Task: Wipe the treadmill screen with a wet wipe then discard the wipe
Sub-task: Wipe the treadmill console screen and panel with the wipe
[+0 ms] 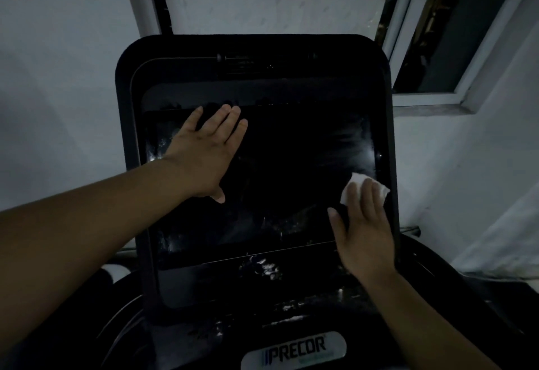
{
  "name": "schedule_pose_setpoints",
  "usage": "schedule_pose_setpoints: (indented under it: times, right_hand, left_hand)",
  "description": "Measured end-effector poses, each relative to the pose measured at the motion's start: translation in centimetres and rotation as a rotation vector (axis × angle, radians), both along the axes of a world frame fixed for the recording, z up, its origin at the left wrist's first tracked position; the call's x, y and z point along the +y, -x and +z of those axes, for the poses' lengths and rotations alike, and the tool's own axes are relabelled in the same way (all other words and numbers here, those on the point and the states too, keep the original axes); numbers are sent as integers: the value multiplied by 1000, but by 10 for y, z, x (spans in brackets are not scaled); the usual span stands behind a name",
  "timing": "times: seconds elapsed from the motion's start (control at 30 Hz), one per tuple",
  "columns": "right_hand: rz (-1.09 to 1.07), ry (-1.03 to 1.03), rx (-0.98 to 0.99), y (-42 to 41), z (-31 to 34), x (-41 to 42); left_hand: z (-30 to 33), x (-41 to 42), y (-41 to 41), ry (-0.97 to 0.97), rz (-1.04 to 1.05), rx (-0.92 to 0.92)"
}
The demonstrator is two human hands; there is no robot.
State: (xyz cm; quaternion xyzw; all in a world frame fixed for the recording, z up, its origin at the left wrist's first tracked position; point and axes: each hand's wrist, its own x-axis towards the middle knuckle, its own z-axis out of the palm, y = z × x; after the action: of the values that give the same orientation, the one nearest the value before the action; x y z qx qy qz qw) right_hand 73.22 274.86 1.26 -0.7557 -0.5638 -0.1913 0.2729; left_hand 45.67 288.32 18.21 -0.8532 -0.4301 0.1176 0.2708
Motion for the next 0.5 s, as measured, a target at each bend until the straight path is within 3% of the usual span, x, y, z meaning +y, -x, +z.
schedule_pose_setpoints:
  times: [0.17,0.5]
  right_hand:
    - [175,-4,-50,56,-7,-1]
    - [206,85,-117,-55,117,85]
  left_hand:
    - [-1,0,1,4,17,16]
    - [0,-2,-2,-12,38,42]
